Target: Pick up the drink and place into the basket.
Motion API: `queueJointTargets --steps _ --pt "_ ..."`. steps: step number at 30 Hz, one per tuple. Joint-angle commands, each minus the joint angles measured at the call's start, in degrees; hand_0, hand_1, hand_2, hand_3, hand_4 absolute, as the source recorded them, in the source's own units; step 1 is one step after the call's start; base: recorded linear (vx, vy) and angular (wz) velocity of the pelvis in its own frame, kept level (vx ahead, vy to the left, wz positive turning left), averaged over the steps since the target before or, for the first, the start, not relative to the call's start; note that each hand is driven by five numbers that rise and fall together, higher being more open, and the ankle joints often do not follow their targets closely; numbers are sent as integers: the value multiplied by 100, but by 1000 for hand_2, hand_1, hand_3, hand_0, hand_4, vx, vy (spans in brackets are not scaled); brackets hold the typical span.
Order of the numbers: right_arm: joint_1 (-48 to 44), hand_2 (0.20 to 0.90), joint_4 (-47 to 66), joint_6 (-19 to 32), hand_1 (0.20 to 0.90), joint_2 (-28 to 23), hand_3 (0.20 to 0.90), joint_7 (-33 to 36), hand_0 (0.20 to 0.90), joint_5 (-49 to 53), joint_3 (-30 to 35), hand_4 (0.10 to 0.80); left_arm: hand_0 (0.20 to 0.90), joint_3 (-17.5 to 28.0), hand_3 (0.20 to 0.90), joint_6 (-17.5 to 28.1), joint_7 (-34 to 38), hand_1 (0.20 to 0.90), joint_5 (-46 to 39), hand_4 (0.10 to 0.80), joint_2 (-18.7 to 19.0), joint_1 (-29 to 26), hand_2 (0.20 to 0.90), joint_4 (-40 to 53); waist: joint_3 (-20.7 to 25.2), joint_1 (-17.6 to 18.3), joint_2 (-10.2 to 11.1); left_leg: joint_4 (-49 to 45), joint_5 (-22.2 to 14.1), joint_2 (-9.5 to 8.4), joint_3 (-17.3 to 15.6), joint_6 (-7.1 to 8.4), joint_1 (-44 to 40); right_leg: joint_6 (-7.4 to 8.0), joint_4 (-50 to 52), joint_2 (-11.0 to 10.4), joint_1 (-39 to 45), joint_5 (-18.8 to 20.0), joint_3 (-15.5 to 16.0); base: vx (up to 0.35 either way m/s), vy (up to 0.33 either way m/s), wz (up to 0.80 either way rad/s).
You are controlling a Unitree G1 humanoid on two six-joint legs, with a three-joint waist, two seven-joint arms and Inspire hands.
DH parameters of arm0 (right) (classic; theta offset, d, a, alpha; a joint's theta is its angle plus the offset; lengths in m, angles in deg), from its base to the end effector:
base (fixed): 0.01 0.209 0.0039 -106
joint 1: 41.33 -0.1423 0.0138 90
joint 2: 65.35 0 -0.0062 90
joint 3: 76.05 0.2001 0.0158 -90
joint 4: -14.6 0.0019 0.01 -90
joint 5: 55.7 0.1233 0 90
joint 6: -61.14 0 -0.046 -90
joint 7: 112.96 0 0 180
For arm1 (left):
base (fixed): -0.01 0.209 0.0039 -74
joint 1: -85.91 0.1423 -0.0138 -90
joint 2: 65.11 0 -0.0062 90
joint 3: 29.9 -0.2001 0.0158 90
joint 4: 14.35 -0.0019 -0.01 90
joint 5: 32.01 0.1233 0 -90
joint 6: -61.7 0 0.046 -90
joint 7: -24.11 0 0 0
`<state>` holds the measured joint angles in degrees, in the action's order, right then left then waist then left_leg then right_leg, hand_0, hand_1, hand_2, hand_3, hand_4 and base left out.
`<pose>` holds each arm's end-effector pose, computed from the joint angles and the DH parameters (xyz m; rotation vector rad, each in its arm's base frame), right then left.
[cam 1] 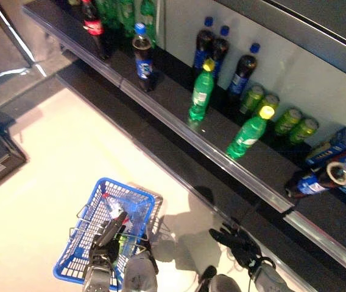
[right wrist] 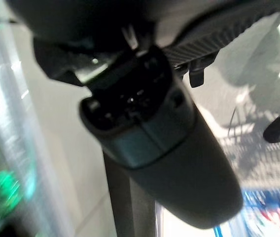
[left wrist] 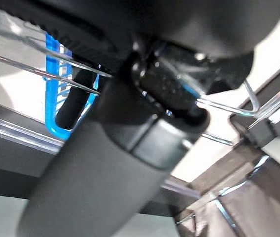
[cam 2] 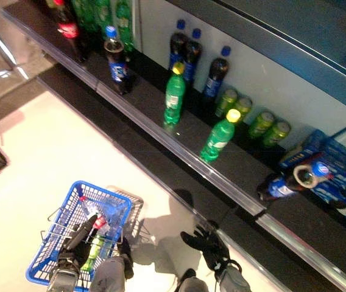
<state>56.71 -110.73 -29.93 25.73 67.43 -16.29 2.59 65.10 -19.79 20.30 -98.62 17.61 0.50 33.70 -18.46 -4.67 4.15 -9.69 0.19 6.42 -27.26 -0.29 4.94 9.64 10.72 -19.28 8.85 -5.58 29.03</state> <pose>0.1029 -0.2034 -0.0834 0.3577 0.7842 -0.1752 0.1121 0.2174 -0.0851 -0.9425 0.4457 0.6023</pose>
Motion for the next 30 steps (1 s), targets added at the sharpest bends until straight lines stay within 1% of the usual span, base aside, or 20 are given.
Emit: queueJointTargets --steps 1,3,5,6,7,8,9,10,12,13,16,18,20,21,22,23,24,26,29,30 --pt "34 900 -15 177 900 29 900 207 900 -150 238 800 300 -83 200 610 -508 300 330 100 302 -45 300 1040 441 -187 -135 -294 -245 -57 463 284 -247 160 373 -105 -415 744 -191 314 463 27" --pt "11 900 -287 138 900 154 900 412 900 -79 352 800 300 -134 200 495 -528 300 452 100 347 -32 300 1089 505 -199 -189 -247 -462 -371 565 28 -391 260 1083 -392 -592 1052 -333 280 444 42" --pt "-52 900 -458 113 900 219 900 495 900 131 444 800 300 -141 200 420 -581 300 473 100 435 -13 300 1089 577 -121 -330 14 -531 -557 648 -125 -634 224 1775 -320 -843 936 -512 271 440 51" --pt "-104 900 -571 119 900 225 900 538 900 132 495 800 300 -210 200 460 -605 300 399 100 477 -36 300 1042 609 -16 -373 180 -520 -635 734 -165 -716 150 1860 8 -975 722 -778 197 294 47" --pt "-125 900 -614 119 900 224 900 550 900 123 514 800 300 -239 200 483 -618 300 360 100 489 -52 300 1013 618 17 -384 238 -512 -658 764 -169 -740 116 1862 139 -1011 620 -869 183 243 39" --pt "-161 900 -775 161 900 205 900 545 900 122 534 800 300 -343 200 563 -684 300 226 100 528 -125 300 906 663 146 -422 428 -356 -731 880 -197 -752 -109 1555 754 -1136 520 -998 100 123 37" --pt "-162 900 -776 162 900 205 900 544 900 122 534 800 300 -343 200 564 -685 300 225 100 528 -126 300 904 660 150 -423 429 -356 -730 884 -196 -756 -109 1550 755 -1129 521 -993 218 161 77" --pt "-148 900 -864 187 900 178 900 518 900 74 522 800 300 -399 200 596 -685 300 127 100 555 -161 300 907 679 237 -368 527 -348 -871 1046 -186 -814 -193 1183 1093 -1196 499 -1054 231 59 81" --pt "-124 900 -984 249 900 132 900 468 900 165 522 800 300 -451 200 615 -666 300 69 100 556 -165 300 958 672 313 -291 571 -364 -957 1081 -145 -860 -271 426 1303 -1193 561 -1095 238 7 84" --pt "-102 900 -1075 311 900 110 900 419 900 255 561 800 300 -507 200 628 -664 300 66 100 533 -199 300 975 664 411 -243 600 -396 -1014 1107 -147 -875 -332 -102 1508 -1242 629 -1292 168 -43 68" --pt "-64 900 -1209 409 900 112 900 439 900 447 647 800 300 -628 200 612 -745 300 74 100 463 -308 300 962 634 688 -121 604 -602 -1173 1227 -209 -939 -177 -726 1609 -1865 1324 -1662 294 -33 65" --pt "-64 900 -1289 399 900 131 900 419 900 585 694 800 300 -670 200 599 -821 300 62 100 457 -345 300 978 574 809 -59 314 -893 -1223 1334 -302 -1012 -124 -563 1564 -2228 1533 -1760 341 -53 59" --pt "-68 900 -1457 389 900 150 900 333 900 525 765 800 300 -722 200 644 -890 300 37 100 406 -339 300 973 590 851 27 -299 -1285 -1327 1392 -391 -1023 -207 -410 1522 -2207 1488 -1731 343 -51 48" --pt "-77 900 -1550 377 900 143 900 295 900 503 777 800 300 -747 200 668 -895 300 23 100 374 -333 300 951 611 865 5 -531 -1434 -1323 1420 -371 -1052 -260 -394 1572 -2110 1420 -1719 382 -51 45" --pt "-77 900 -1584 237 900 146 900 397 900 386 780 800 300 -795 200 692 -843 300 -62 100 260 -303 300 950 742 875 -10 -1259 -999 -1226 1410 -120 -1085 -472 -390 1688 -1840 1192 -1563 358 -43 45" --pt "-75 900 -1559 197 900 156 900 455 900 289 774 800 300 -801 200 711 -859 300 -79 100 210 -289 300 960 785 855 -8 -1524 -775 -1179 1397 -12 -1028 -547 -420 1698 -1719 1113 -1469 445 -109 60" --pt "-51 900 -1534 175 900 88 900 469 900 217 729 800 300 -856 200 715 -937 300 -42 100 181 -226 300 1017 835 762 73 -2744 -283 -1059 1225 273 -577 -740 -578 1601 -1352 973 -1219 327 -90 71" --pt "-50 900 -1531 201 900 -7 900 397 900 130 694 800 300 -934 200 711 -988 300 -95 100 179 -170 300 1053 857 675 66 -3112 51 -757 1147 439 -155 -873 -592 1590 -1116 802 -1164 282 -30 69" --pt "-187 900 -1498 229 900 -75 900 346 900 135 680 800 300 -897 200 661 -1019 300 -308 100 249 -136 300 1194 770 506 116 -2381 -68 -322 1070 328 51 -853 -634 1565 -818 656 -1383 218 82 -6" --pt "-221 900 -1489 219 900 -78 900 347 900 121 685 800 300 -882 200 670 -1054 300 -330 100 247 -126 300 1207 755 479 113 -2109 -55 -262 1049 320 13 -843 -663 1584 -752 634 -1439 274 195 -19"
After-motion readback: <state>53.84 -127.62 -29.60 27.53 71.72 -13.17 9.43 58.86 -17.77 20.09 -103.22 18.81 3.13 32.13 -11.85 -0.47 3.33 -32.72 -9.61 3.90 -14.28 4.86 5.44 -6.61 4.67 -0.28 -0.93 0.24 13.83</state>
